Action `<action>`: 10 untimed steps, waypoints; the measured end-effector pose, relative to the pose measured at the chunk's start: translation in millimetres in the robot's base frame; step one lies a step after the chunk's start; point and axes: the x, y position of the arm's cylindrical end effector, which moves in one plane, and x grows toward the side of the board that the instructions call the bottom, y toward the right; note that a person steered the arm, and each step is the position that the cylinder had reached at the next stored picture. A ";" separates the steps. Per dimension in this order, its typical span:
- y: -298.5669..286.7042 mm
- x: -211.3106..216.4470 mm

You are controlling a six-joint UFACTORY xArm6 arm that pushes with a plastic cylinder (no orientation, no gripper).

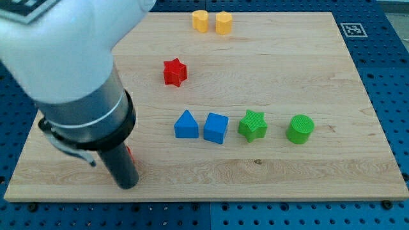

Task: Slide the red circle towards the red star

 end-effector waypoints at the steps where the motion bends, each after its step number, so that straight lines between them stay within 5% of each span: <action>1: -3.0 -29.7; 3: -45.8 -71.3; 7: -134.6 -89.0; 10: -102.0 -91.0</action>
